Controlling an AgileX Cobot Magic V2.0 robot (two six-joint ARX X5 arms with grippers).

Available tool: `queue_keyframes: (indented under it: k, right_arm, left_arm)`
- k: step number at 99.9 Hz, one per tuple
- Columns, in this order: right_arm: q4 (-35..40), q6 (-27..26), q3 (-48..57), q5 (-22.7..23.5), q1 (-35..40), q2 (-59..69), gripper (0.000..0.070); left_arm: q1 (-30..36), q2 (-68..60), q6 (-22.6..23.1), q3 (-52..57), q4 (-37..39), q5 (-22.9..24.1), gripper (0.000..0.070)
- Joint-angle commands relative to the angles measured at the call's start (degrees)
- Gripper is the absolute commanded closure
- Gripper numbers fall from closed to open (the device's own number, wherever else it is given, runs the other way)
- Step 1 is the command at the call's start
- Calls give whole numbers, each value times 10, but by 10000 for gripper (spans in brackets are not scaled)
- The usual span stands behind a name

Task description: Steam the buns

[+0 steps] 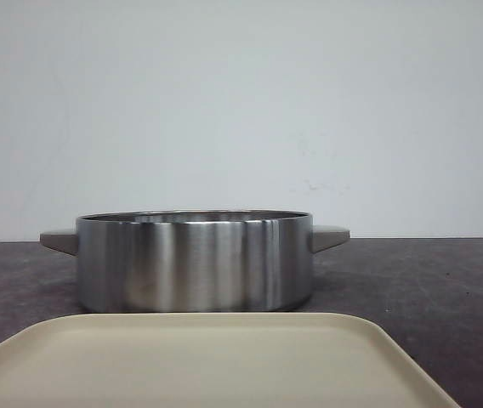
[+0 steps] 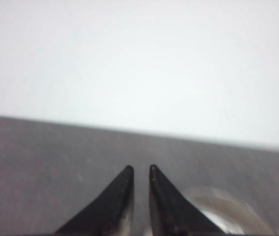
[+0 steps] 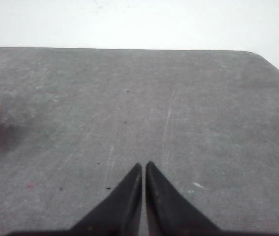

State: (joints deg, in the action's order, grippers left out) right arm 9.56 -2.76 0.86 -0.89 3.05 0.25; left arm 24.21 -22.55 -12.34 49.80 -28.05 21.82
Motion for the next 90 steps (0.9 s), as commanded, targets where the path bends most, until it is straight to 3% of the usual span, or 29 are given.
queue_keyframes:
  k: [1, 13, 25, 51, 62, 78, 90]
  right_arm:
    - [-7, 5, -2, 0, 0, 0, 694]
    - [-7, 5, -2, 0, 0, 0, 694]
    - [-7, 5, -2, 0, 0, 0, 694]
    - [-7, 5, -2, -2, 0, 0, 694]
    - [-7, 4, -2, -2, 0, 0, 694]
    - [-7, 4, -2, -2, 0, 0, 694]
    - [-7, 4, -2, -2, 0, 0, 694]
  left_arm:
    - [-33, 22, -21, -87, 71, -23, 673]
    - [-98, 69, -30, -212, 103, -101, 673]
    - [-138, 108, -32, -318, 121, -125, 673]
    - [-214, 177, -27, -470, 246, -202, 673]
    - [-233, 200, 3, -490, 232, -206, 673]
    - [-247, 224, 93, -490, 180, -205, 674]
    - [-271, 224, 108, -490, 169, -206, 673]
